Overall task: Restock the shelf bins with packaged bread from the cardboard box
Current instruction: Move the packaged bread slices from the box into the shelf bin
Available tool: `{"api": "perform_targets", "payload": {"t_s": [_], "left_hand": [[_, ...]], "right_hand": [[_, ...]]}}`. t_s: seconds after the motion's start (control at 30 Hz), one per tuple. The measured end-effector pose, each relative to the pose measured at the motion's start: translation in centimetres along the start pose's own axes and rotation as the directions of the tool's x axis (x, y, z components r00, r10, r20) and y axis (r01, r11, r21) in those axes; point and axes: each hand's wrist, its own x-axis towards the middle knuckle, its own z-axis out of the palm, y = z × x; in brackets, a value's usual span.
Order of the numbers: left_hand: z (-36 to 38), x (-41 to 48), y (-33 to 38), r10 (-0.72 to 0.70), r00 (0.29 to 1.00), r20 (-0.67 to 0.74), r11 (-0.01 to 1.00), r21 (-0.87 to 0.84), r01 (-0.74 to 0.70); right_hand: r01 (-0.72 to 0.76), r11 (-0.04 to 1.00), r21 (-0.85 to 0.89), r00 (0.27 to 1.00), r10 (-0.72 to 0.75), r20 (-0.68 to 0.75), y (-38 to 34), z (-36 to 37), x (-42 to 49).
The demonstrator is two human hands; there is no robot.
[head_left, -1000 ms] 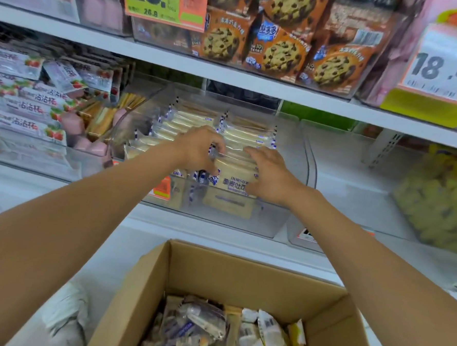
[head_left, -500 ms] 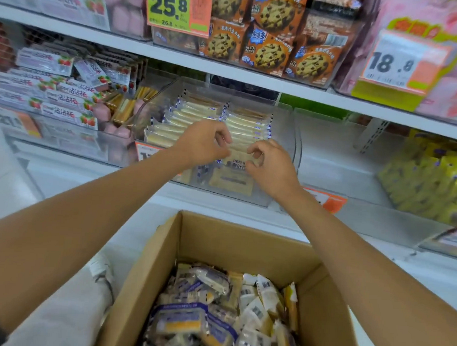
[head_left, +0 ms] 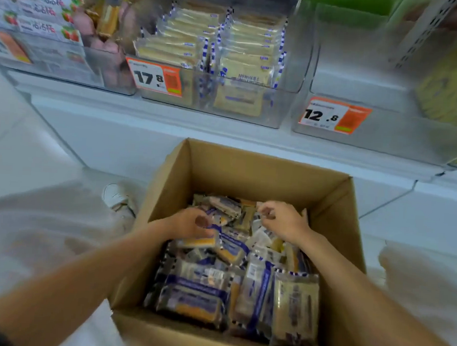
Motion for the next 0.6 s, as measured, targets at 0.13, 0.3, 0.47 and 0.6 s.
{"api": "perform_targets", "payload": {"t_s": [0.13, 0.3, 0.47, 0.6], "left_hand": [[3.2, 2.7, -3.2, -0.069, 0.996, 0.06, 0.988, 0.142, 0.06], [3.7, 3.4, -3.1, 0.0, 0.999, -0.045, 0.952, 0.307, 0.014], [0.1, 2.2, 2.6, 0.123, 0.975, -0.184, 0.975, -0.162, -0.153], [-1.7, 0.4, 5.1, 0.177, 0.978, -0.107, 0.971, -0.143, -0.191]], "right_hand": [[-0.037, 0.999, 0.031, 0.998, 0.035, 0.057, 1.2, 1.9, 1.7], [-0.015, 0.995, 0.099, 0.998, 0.01, 0.06, 1.2, 2.9, 1.8], [0.018, 0.967, 0.256, 1.0, -0.02, 0.004, 0.0, 1.6, 0.5], [0.027, 0.943, 0.331, 0.984, -0.084, 0.16, -1.3, 0.4, -1.0]]}}
